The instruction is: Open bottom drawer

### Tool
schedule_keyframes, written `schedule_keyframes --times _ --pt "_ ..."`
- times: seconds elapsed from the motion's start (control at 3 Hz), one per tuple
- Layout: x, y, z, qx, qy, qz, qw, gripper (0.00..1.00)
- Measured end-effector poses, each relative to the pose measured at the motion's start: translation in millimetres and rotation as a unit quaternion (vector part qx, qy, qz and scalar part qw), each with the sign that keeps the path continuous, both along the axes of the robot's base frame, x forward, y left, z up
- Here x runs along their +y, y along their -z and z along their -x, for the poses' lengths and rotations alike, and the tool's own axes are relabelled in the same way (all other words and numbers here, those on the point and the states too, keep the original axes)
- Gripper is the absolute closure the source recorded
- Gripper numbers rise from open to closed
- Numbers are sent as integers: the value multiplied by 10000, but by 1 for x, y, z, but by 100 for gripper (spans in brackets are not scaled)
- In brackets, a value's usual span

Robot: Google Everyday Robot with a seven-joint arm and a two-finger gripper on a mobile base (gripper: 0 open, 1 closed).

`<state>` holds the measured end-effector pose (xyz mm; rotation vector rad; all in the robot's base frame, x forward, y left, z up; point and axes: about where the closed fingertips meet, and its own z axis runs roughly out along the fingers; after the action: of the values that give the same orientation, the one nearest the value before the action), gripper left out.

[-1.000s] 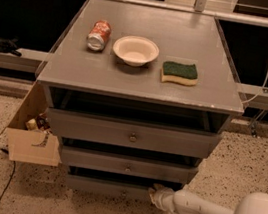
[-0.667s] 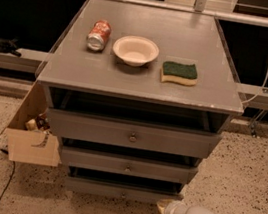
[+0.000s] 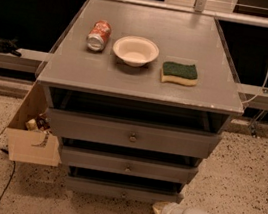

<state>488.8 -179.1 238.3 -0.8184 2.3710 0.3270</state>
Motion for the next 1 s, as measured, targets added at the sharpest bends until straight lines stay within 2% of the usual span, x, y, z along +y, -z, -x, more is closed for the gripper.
schedule_keyframes --times 0.33,0.67,1.0 --pt "9 13 -34 32 23 -118 9999 51" --pt "13 25 -64 39 80 -199 9998 28" --pt "14 25 -70 -13 123 -266 9996 0"
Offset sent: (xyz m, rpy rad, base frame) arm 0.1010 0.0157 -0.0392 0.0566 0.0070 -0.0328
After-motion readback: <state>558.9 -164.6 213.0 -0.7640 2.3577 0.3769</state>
